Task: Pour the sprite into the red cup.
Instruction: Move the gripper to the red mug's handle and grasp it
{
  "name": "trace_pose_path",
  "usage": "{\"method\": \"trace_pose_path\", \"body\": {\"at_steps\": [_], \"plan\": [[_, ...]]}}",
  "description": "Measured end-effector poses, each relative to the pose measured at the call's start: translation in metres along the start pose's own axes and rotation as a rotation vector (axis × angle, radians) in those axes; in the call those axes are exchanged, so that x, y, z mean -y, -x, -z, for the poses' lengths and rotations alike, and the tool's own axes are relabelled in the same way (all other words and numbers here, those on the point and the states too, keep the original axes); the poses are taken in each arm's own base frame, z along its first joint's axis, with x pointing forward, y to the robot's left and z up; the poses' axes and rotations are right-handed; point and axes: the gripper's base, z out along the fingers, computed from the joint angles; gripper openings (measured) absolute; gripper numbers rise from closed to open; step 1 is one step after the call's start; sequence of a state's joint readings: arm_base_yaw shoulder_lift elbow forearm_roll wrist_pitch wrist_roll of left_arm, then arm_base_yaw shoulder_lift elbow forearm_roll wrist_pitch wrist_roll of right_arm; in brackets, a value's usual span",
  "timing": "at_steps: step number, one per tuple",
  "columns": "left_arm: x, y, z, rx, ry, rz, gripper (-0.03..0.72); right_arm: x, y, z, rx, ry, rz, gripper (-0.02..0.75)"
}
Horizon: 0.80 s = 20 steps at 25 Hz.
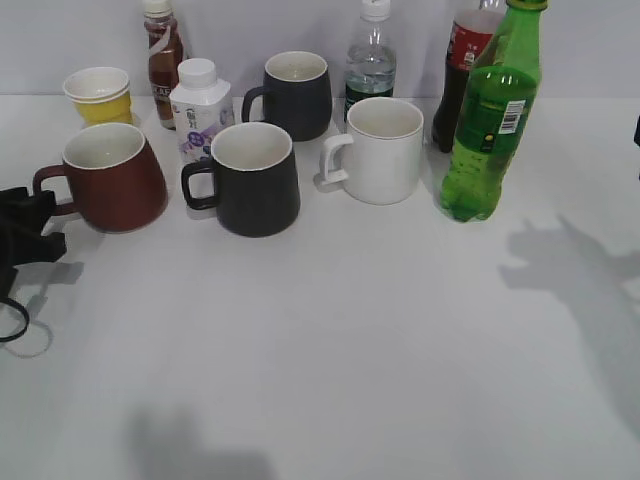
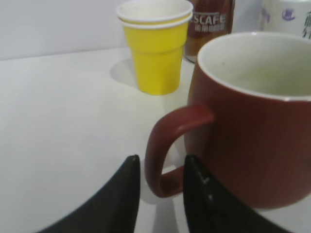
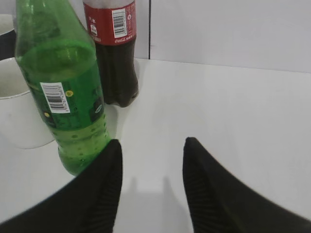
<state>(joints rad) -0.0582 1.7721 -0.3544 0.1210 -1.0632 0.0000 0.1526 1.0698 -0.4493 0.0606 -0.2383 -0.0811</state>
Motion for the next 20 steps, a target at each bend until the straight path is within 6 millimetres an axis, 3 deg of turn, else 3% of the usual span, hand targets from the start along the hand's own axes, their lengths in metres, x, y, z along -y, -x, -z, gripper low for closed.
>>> {"method": "trace_pose_path", "body": {"at_steps": [15, 20], "plan": [[-0.007, 0.001, -0.066, 0.033, 0.003, 0.000, 0.232, 0.000, 0.000, 0.000, 0.000, 0.000, -0.019, 0.312], [-0.008, 0.003, -0.076, 0.046, 0.006, -0.006, 0.078, -0.008, 0.000, 0.000, 0.001, 0.041, 0.009, 0.312]]}}
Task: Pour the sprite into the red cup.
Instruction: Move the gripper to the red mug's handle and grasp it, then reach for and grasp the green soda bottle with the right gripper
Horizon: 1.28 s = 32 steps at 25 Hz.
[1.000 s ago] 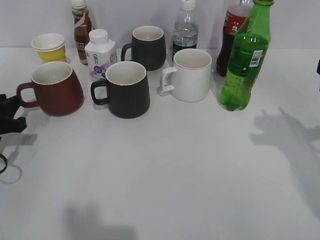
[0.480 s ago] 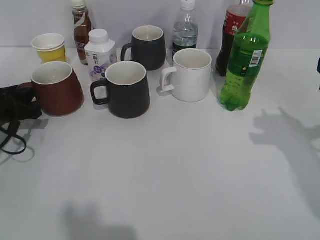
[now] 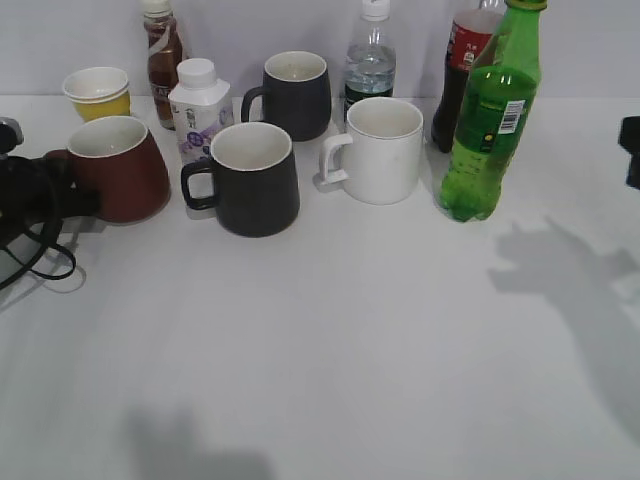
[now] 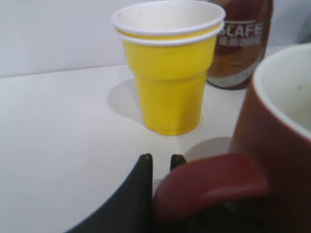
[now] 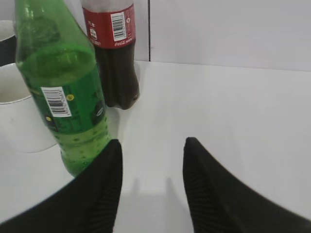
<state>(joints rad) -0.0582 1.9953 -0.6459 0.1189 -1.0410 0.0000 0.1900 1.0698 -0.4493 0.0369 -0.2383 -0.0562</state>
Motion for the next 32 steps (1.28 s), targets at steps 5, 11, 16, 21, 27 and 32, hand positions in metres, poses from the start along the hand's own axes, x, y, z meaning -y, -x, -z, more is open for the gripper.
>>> {"method": "trace_pose_path", "body": {"at_steps": [5, 11, 16, 21, 27, 32], "plan": [[0.000, 0.000, 0.003, -0.003, 0.001, 0.001, 0.078, -0.021, -0.001, -0.002, 0.008, 0.100, 0.063, 0.405], [0.004, 0.024, 0.043, 0.017, 0.002, -0.005, 0.076, -0.029, -0.017, -0.033, 0.016, 0.123, 0.080, 0.647], [0.018, 0.054, 0.083, 0.071, -0.036, -0.027, 0.076, -0.036, -0.037, -0.068, 0.045, 0.154, 0.101, 0.659], [0.038, 0.070, 0.118, 0.046, -0.107, -0.059, 0.076, -0.040, -0.050, -0.104, 0.040, 0.162, 0.095, 0.655], [0.057, 0.086, 0.148, -0.004, -0.187, -0.096, 0.075, -0.044, -0.054, -0.138, 0.038, 0.164, 0.092, 0.634], [0.067, 0.094, 0.162, 0.012, -0.241, -0.113, 0.074, -0.047, -0.053, -0.161, 0.049, 0.163, 0.091, 0.565]]}}
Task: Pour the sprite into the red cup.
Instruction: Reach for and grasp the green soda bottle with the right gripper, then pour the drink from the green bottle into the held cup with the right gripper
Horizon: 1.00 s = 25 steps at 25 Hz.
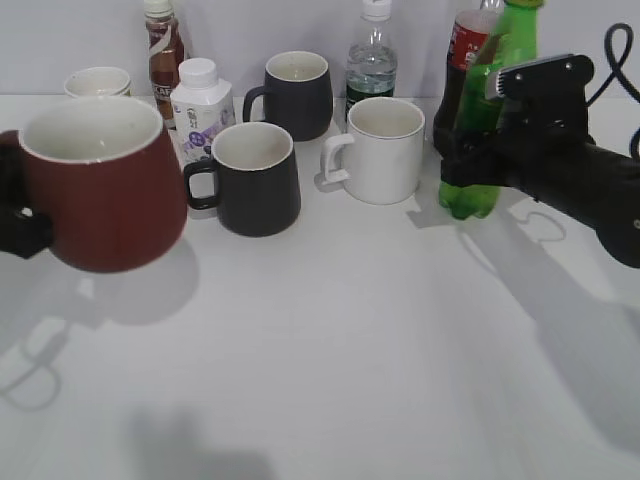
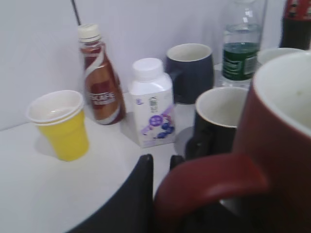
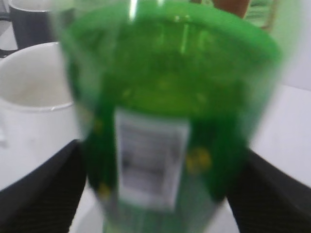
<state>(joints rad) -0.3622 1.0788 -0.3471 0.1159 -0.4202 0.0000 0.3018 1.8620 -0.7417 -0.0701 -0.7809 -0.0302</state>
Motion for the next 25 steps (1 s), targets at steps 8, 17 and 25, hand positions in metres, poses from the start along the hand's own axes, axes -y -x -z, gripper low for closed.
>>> {"method": "trace_pose_path", "body": {"at_steps": [8, 17, 25], "plan": [[0.015, -0.004, 0.000, -0.048, -0.073, -0.020, 0.074, 0.000, 0.002, -0.007, 0.009, -0.001, 0.001, 0.451], [0.036, -0.021, -0.024, -0.087, -0.167, -0.036, 0.074, -0.001, 0.078, 0.034, 0.182, 0.032, 0.147, 0.451], [0.058, -0.003, -0.076, -0.059, -0.240, -0.077, 0.073, -0.014, 0.124, 0.048, 0.261, 0.169, 0.520, 0.450]]}}
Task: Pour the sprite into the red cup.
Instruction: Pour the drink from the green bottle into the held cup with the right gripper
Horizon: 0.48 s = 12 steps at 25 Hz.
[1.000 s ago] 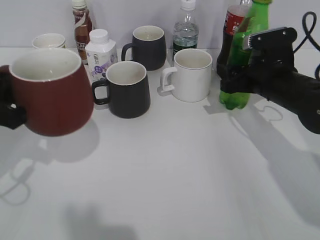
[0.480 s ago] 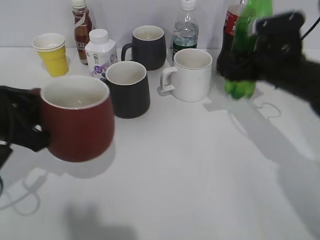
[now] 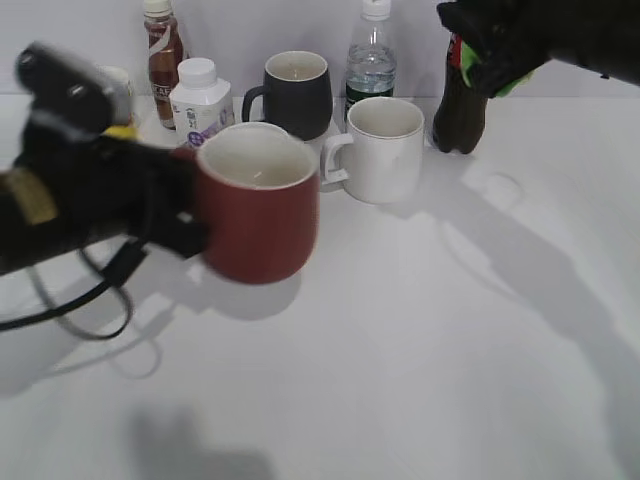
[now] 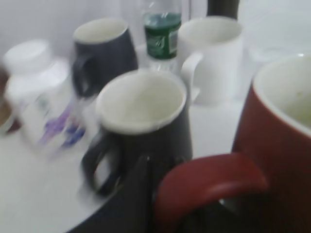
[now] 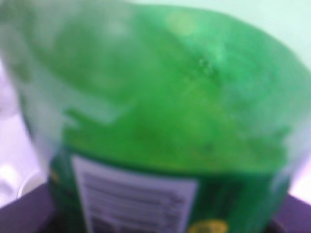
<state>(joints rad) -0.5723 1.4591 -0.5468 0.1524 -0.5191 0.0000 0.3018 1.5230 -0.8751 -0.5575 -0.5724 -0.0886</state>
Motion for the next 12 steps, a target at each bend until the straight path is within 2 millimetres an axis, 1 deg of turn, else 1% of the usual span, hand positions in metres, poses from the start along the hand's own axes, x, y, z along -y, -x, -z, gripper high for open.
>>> {"method": "trace_pose_path", "body": {"at_steps": [5, 7, 9, 12], "plan": [[0.009, 0.014, -0.028, 0.031, -0.054, -0.059, 0.073, -0.004, 0.009, -0.003, 0.035, 0.095, 0.190, 0.447], [0.013, 0.014, -0.037, 0.030, -0.072, -0.066, 0.073, -0.008, 0.009, -0.002, 0.042, 0.146, 0.274, 0.447], [0.019, 0.014, -0.041, 0.041, -0.092, -0.072, 0.073, -0.012, 0.008, -0.002, 0.044, 0.186, 0.339, 0.447], [0.023, 0.013, -0.043, 0.050, -0.107, -0.080, 0.073, -0.016, 0.006, -0.001, 0.044, 0.239, 0.428, 0.447]]}}
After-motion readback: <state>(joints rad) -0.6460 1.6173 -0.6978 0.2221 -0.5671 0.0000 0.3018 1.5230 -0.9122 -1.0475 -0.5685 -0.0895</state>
